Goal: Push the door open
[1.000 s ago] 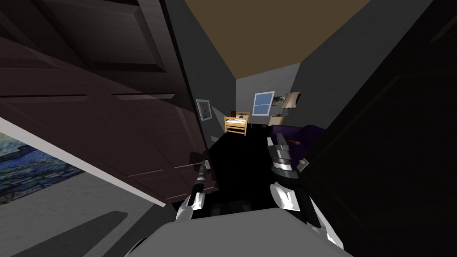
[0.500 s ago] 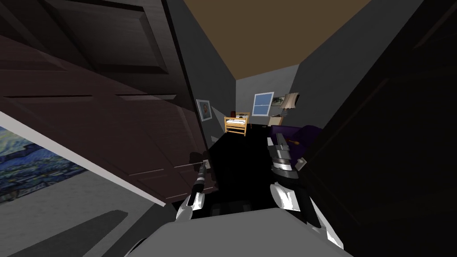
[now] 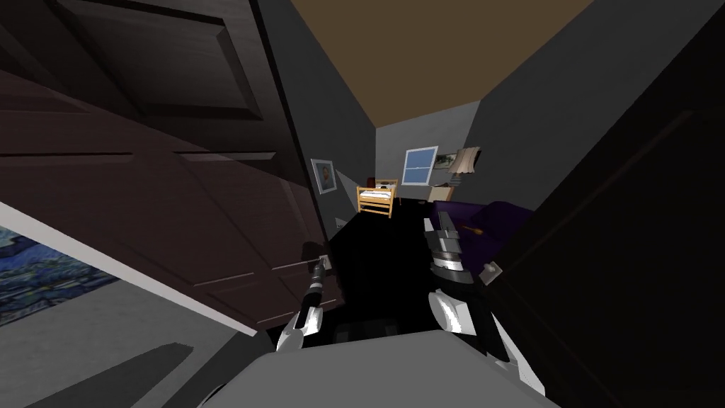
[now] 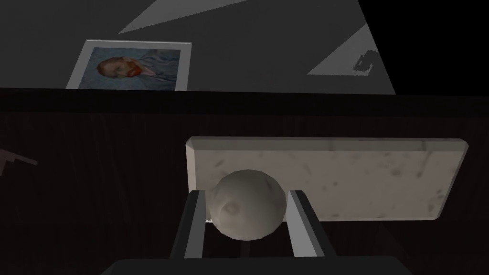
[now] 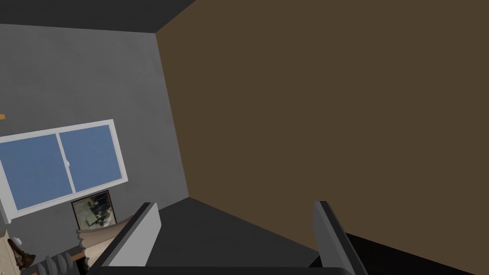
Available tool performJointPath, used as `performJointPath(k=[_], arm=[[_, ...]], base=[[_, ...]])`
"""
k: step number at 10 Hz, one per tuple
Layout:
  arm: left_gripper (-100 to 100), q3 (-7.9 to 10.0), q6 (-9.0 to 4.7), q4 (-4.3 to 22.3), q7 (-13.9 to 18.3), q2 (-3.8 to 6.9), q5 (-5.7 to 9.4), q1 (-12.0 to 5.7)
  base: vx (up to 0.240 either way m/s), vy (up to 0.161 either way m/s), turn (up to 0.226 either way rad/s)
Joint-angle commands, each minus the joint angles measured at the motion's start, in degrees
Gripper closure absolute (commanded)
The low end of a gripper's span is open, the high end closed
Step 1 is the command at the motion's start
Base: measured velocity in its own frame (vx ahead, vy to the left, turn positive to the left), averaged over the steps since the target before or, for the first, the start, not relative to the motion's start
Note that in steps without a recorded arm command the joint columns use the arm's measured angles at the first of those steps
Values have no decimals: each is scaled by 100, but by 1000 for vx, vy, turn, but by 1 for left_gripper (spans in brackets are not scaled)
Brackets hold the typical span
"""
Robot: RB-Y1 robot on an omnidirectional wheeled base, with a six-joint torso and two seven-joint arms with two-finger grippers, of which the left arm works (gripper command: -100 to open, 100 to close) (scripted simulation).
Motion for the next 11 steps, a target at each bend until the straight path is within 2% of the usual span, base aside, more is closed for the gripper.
performJointPath(k=[1, 5, 6, 7, 9, 10, 11], arm=[[100, 128, -46, 48, -61, 41, 73, -81], [100, 378, -7, 64, -156, 86, 226, -99], [100, 378, -7, 64, -156, 86, 226, -99], [100, 481, 9, 71, -196, 101, 289, -106], [100, 550, 20, 75, -222, 111, 332, -111], [100, 513, 84, -7, -227, 78, 308, -28], [100, 615, 80, -9, -262, 110, 370, -24]], base=[[198, -49, 43], [212, -70, 64], [108, -60, 30], [124, -67, 49], [170, -77, 56], [75, -38, 41], [133, -41, 49]])
